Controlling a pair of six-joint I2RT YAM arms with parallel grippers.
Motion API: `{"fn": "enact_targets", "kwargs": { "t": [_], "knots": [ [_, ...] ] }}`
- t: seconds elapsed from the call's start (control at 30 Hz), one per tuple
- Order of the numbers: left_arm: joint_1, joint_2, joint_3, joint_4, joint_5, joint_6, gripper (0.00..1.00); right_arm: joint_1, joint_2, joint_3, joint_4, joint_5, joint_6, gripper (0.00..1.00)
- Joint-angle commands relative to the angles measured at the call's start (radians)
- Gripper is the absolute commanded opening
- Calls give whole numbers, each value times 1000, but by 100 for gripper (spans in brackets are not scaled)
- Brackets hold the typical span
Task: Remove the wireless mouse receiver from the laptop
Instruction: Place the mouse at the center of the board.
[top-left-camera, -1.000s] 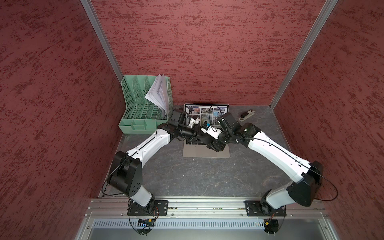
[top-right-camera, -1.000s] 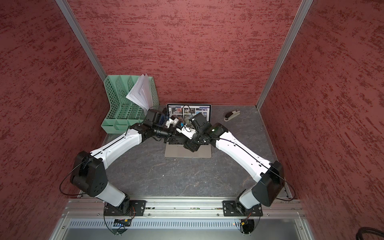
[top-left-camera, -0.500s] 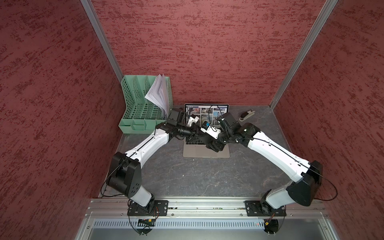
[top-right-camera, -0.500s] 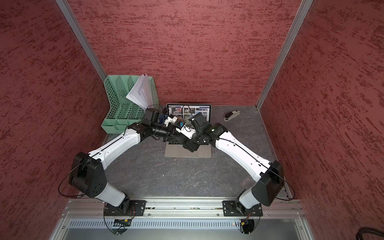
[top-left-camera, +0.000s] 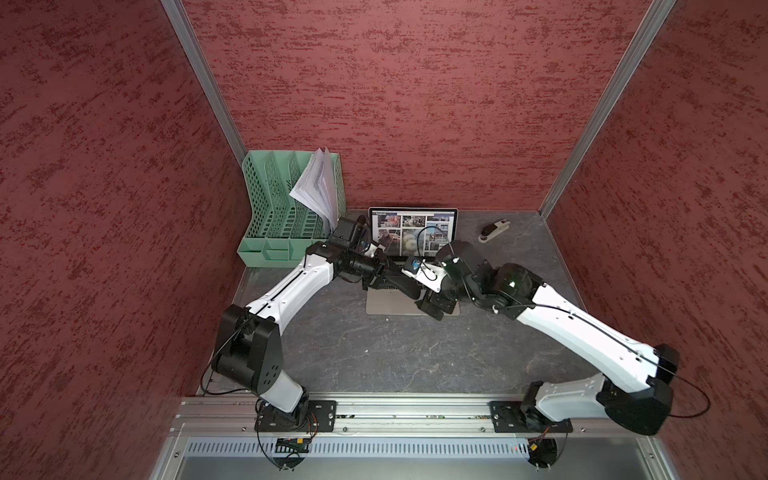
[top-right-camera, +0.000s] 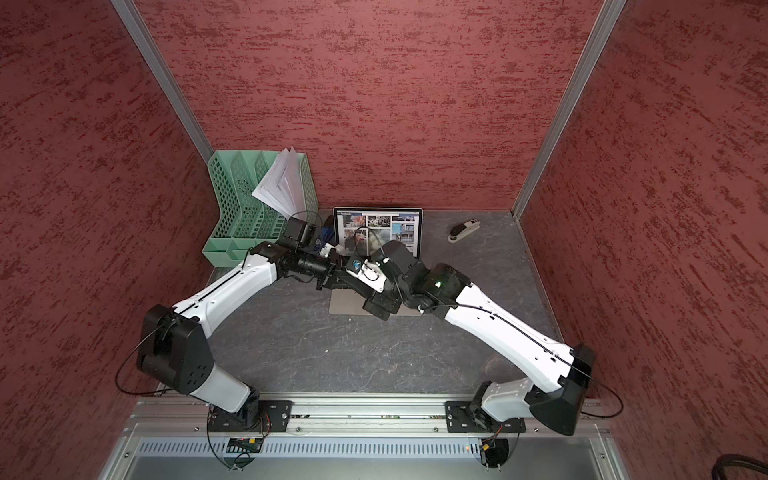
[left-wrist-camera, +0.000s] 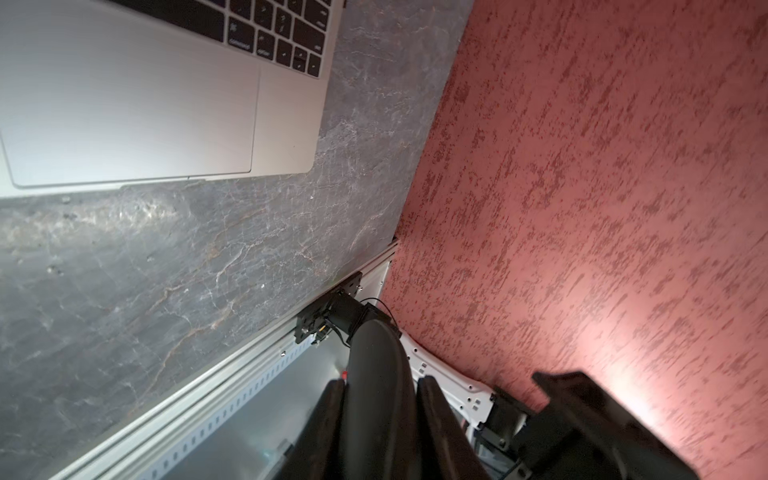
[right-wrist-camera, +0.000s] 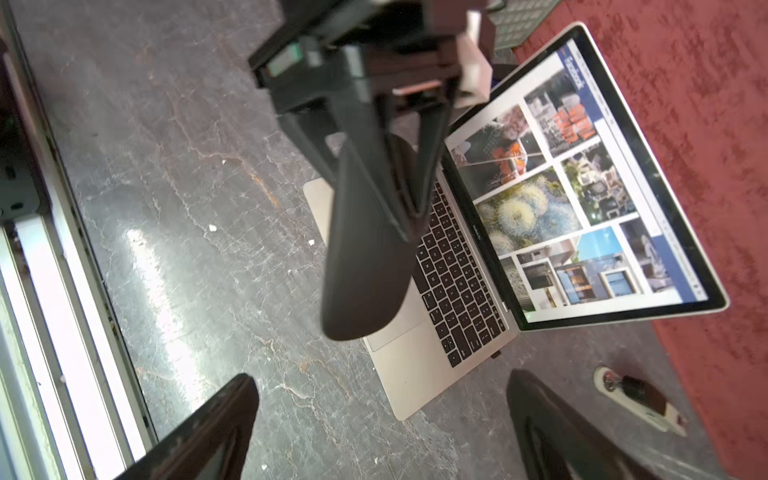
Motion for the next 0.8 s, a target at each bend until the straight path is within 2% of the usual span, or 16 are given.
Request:
{"fn": "enact_targets", "kwargs": {
  "t": [0.0, 0.1, 0.23, 0.4, 0.63, 0.77],
  "knots": [
    [-1, -47, -54, 7, 11, -241, 0, 115, 17, -83, 19, 229, -53, 98],
    [-3, -123, -118, 92, -10, -409, 0, 154, -4, -188, 184, 341, -72, 98],
    [-5, -192, -130, 70, -34, -478, 0, 153, -47, -268, 383, 396, -113, 98],
    [-11, -245, -183, 127, -57, -566, 0, 152, -13, -247, 410, 335, -120, 93],
    [-24, -237, -241, 182, -52, -598, 0, 152, -17, -249, 428, 286, -109, 89],
    [-35, -224, -232, 194, -45, -604, 0, 152, -20, -250, 423, 267, -102, 76]
  ]
}}
